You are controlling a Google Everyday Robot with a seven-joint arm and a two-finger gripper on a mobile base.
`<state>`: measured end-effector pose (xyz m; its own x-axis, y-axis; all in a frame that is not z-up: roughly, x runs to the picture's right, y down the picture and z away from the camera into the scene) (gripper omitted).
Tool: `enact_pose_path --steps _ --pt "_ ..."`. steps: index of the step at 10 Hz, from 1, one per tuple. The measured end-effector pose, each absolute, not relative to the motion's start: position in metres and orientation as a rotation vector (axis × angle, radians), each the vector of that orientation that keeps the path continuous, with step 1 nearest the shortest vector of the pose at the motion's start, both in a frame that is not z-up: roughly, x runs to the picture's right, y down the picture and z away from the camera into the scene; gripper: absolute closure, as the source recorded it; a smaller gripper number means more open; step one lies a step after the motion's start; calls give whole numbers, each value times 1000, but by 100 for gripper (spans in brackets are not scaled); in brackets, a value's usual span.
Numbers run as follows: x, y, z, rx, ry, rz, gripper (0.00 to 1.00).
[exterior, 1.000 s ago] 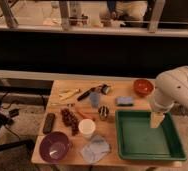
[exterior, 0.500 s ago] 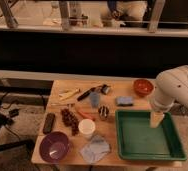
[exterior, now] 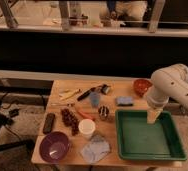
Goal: Place eraser in metal cup
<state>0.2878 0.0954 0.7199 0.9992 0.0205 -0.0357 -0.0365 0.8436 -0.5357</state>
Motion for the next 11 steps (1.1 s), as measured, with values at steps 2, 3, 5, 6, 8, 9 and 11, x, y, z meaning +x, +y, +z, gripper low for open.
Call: enact_pose_path --steps 2,3,5,6,8,9,11 --pt "280 85 742 -543 12 9 20" --pt "280 78 751 -525 0 3 20" --pt "277 64 769 -478 -37 -13 20" --pt "273 60 776 -458 -57 -28 20" --pt "268 52 792 -431 -88 -52 20" --pt "262 48 800 -432 -100 -61 20" --pt "256 48 808 -434 -113 -87 20"
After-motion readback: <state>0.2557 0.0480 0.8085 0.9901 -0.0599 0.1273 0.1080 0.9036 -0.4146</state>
